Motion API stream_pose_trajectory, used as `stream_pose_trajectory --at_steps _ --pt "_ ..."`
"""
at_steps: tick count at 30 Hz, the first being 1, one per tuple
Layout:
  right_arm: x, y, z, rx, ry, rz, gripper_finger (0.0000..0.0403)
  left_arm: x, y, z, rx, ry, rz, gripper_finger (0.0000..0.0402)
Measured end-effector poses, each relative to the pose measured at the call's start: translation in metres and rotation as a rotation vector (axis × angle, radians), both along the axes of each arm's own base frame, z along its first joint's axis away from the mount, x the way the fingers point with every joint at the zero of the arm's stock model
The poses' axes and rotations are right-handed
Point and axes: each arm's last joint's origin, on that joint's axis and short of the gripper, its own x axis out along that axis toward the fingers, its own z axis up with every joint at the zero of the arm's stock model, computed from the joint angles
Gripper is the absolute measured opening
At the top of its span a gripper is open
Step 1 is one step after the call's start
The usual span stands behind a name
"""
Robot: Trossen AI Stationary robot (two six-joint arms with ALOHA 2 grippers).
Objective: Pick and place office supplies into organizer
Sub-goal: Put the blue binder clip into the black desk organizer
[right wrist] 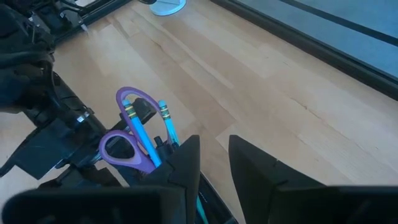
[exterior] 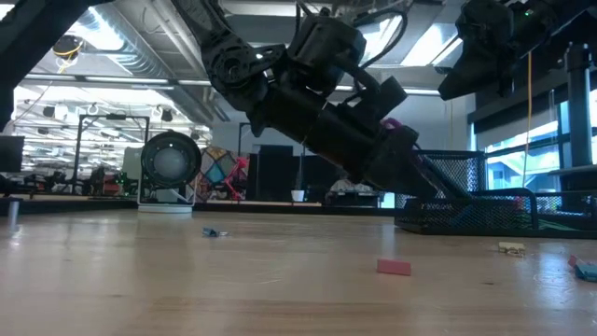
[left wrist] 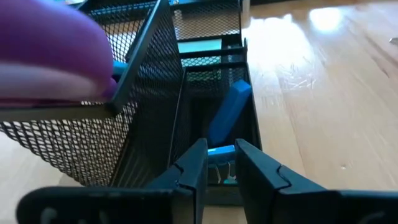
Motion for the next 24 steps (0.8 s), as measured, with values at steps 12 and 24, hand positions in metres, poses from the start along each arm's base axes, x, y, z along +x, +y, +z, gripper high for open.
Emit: stream_pose_trajectory --at_steps 12,24 --pt "0.0 0.0 0.0 -0.001 0.001 0.001 0.009 0.0 0.0 0.0 0.0 0.0 0.0 0.0098" --pt "0.0 0.0 0.0 -0.002 0.002 0.002 0.009 -0.009 -0.001 0.021 -0.002 0.078 -0.026 0.0111"
